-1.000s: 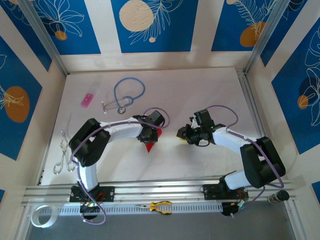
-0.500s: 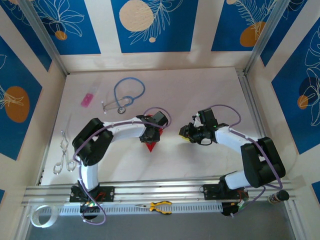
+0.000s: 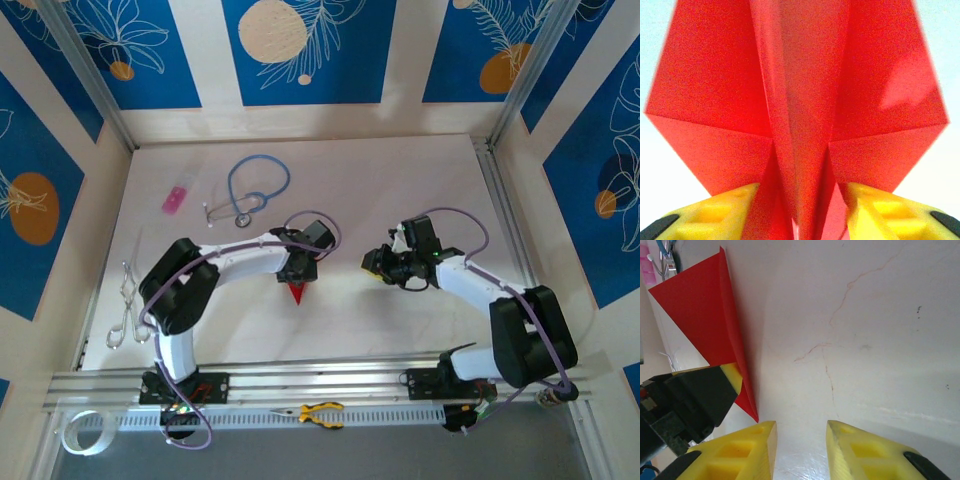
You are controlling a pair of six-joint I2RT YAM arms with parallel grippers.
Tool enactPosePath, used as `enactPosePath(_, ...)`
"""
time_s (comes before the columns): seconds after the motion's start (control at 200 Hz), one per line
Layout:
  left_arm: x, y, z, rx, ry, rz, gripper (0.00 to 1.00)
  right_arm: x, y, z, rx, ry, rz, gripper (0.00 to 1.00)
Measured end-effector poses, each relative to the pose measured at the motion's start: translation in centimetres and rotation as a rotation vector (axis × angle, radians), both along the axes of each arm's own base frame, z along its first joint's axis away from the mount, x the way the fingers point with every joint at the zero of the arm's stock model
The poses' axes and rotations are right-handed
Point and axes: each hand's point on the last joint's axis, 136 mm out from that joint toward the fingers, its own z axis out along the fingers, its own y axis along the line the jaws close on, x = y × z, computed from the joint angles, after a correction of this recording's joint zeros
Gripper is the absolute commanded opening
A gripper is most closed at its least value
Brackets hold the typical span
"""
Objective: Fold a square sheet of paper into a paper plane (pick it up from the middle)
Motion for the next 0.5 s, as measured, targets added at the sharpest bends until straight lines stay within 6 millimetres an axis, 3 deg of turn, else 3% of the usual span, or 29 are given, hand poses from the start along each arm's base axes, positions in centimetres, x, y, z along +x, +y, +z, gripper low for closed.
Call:
enactPosePath(0.205, 0.1, 0.0, 1.8, -0.023, -0.028, -0.01, 0.51, -0.3, -0.9, 0.5, -0.033, -0.013, -0.013, 0.33)
enactPosePath(0.36, 0.5, 0.2, 4.1, -0.039, -0.083, -0.022, 0.52, 0.5, -2.3, 2.5, -0.082, -0.089, -0.041, 0.34)
enactPosePath(0.5, 1.0, 0.9, 7.6, -0.055, -0.18, -0.043, 0.53, 1.6, -4.3, 4.8, -0.163, -0.2, -0.084, 0.47)
